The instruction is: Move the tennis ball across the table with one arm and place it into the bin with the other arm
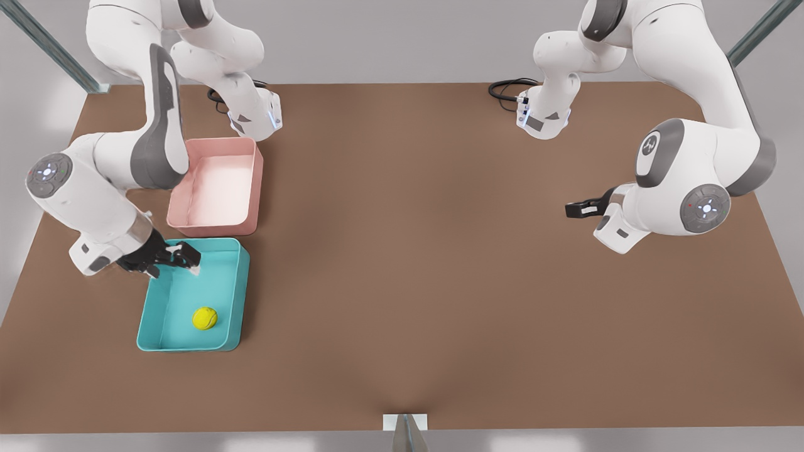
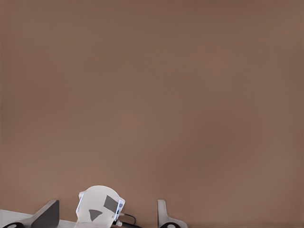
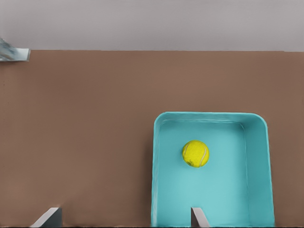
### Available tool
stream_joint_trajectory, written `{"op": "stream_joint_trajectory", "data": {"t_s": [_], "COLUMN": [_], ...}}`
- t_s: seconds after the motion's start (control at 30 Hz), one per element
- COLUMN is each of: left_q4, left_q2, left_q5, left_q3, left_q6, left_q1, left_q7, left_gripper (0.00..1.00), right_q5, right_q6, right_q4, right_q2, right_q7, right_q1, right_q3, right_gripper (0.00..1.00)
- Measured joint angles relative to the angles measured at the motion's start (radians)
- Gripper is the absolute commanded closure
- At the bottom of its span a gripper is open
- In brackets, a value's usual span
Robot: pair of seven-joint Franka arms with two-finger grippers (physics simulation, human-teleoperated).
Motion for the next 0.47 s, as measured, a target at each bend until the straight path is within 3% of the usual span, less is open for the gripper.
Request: {"op": "stream_joint_trajectory", "data": {"t_s": [0.17,0.47], "left_q4": [-0.003,-0.004], "left_q2": [0.000,-0.001], "left_q5": [0.000,0.000], "left_q3": [0.000,0.000], "left_q6": [0.000,-0.001], "left_q1": [0.001,0.001], "left_q7": [0.000,0.000], "left_gripper": [0.00,0.00], "right_q5": [-0.036,-0.050], "right_q6": [-0.175,-0.270], "right_q4": [-0.138,-0.063], "right_q2": [-0.169,-0.145], "right_q7": [0.024,0.050], "right_q1": [-0.015,-0.085], "right_q3": [0.002,-0.001], "right_gripper": [0.00,0.00]}}
